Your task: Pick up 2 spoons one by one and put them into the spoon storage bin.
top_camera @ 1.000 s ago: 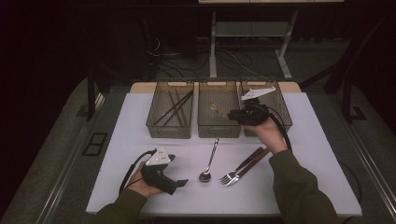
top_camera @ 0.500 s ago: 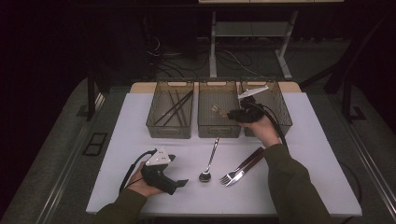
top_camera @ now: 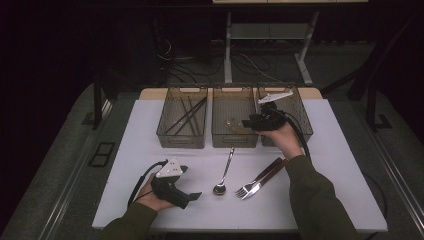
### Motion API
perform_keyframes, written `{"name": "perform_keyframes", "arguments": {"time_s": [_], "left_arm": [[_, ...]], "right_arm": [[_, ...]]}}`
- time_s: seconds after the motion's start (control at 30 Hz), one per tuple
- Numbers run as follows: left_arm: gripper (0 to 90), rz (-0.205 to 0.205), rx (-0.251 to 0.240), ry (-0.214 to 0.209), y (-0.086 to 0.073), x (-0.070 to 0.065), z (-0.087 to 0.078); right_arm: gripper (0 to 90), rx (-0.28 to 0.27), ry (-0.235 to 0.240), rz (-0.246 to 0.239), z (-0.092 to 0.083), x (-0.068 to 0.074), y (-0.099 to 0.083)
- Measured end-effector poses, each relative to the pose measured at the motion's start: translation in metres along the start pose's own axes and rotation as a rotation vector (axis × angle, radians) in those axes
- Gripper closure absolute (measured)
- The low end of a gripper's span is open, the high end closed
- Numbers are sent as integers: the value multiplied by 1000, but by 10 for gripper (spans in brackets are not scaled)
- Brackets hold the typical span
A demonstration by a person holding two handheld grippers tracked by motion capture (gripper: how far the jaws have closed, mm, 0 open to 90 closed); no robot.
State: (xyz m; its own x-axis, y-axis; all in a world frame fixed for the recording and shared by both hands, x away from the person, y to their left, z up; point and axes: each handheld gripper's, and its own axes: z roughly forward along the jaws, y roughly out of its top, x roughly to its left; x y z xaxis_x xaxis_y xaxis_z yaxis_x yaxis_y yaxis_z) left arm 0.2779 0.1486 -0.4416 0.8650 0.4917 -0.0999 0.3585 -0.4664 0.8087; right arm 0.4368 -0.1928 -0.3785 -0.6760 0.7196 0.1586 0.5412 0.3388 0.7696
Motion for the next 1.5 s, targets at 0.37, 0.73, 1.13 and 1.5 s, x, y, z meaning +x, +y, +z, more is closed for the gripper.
{"name": "perform_keyframes", "arguments": {"time_s": [0.37, 0.73, 1.13, 1.5], "left_arm": [[0, -2, 1, 3, 0, -1, 0], [70, 5, 4, 1, 4, 0, -4], [547, 48, 22, -70, 19, -10, 1], [894, 31, 47, -102, 39, -21, 22]], "right_arm": [[349, -60, 43, -21, -32, 11, -10], [230, -34, 47, -54, -57, 29, -50], [180, -60, 17, -52, -87, 32, -117], [180, -48, -16, -53, -104, 40, -165]]}}
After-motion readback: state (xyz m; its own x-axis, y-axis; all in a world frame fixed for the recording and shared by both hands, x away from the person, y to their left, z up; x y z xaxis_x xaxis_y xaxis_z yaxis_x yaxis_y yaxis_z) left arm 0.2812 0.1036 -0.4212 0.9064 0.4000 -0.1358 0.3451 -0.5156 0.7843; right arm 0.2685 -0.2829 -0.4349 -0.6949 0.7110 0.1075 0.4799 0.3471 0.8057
